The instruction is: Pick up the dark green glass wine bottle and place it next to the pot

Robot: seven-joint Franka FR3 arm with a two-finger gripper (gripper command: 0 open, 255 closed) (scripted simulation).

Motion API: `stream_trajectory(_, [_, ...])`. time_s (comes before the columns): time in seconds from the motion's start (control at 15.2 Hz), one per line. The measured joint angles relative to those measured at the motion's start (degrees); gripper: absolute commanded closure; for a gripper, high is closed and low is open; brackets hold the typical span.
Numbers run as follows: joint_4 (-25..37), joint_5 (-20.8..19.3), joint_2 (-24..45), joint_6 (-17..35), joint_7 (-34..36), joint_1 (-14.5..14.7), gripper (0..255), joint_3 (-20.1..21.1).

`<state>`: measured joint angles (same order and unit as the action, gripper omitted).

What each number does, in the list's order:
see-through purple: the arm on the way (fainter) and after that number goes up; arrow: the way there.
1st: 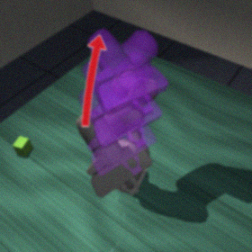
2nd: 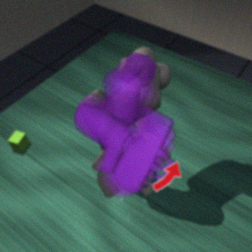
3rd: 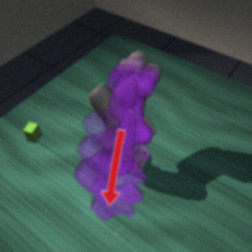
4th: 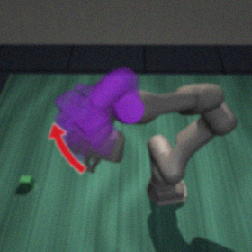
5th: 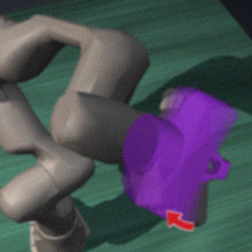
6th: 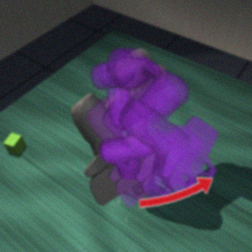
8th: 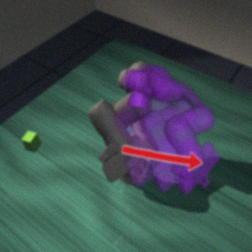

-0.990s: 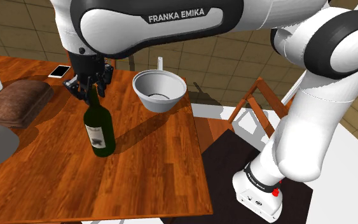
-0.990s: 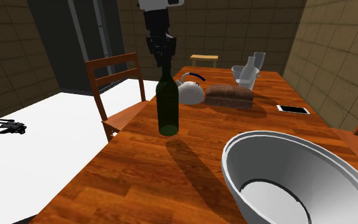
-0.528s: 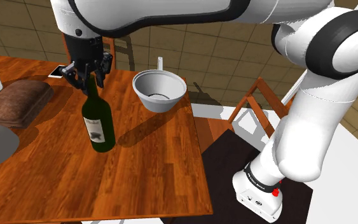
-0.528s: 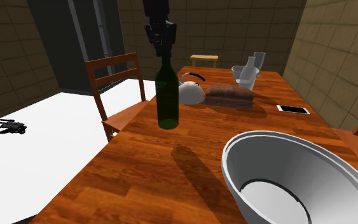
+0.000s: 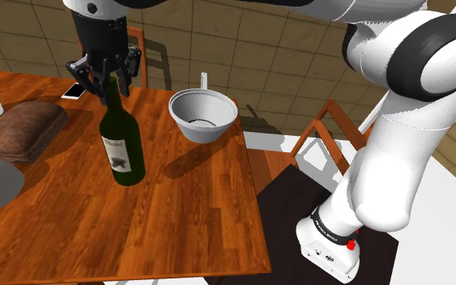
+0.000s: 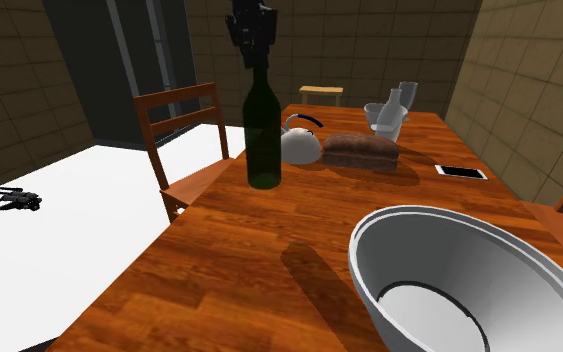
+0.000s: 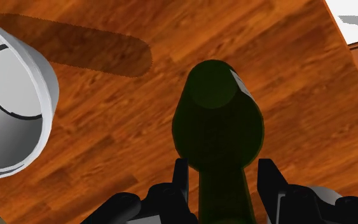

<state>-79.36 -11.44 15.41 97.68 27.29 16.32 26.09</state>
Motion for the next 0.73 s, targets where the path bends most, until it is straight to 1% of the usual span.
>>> stream_trajectory(0.46, [7.9,-0.8,1.8,-6.3,-0.1,1.2,255,0.2])
stream_trajectory(0.73, [13.7,-1.6,3.6,-10.3,-0.3,2.3,255,0.2])
